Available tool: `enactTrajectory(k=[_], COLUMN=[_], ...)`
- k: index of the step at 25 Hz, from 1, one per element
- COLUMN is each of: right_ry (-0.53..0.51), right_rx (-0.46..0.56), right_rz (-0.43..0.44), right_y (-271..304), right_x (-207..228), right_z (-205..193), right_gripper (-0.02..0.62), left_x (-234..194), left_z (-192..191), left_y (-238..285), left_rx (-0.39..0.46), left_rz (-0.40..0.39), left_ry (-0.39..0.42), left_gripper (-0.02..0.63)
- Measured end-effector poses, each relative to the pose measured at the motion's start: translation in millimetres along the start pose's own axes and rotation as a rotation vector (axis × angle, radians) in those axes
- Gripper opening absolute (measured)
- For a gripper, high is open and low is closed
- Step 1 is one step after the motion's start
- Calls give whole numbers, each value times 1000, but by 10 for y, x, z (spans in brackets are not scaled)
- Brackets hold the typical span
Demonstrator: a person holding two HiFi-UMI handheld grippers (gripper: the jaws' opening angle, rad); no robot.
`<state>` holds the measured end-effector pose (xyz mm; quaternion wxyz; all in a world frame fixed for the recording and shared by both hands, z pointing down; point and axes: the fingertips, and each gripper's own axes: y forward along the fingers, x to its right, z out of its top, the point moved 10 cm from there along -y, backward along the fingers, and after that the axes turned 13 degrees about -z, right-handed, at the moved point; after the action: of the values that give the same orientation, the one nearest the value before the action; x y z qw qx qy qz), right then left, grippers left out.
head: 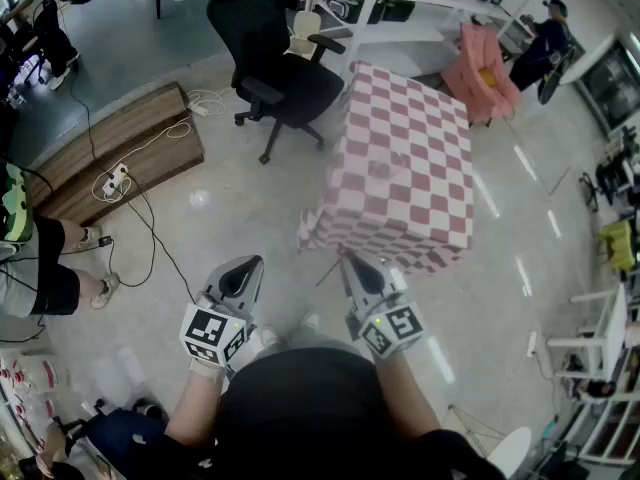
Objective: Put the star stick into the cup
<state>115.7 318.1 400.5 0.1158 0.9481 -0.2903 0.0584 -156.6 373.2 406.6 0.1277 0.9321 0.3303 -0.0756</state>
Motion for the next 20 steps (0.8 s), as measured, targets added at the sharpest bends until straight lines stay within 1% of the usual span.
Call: enactTrajectory(k=[6,12,20], right_ry=[15,39,66], right_rx=[9,32,48], right_rz=[4,23,52], right_y=[92,213,376], right_x=[320,648,1161], right_z=[74,149,200], right_gripper=[26,26,26], left_x=[1,5,-22], left_z=[69,204,243], left_y=[342,743,1251], left_rx=[-23,-37,-67], left_rz=[5,4,51], left_ry=[2,22,24], left_gripper=[41,41,41])
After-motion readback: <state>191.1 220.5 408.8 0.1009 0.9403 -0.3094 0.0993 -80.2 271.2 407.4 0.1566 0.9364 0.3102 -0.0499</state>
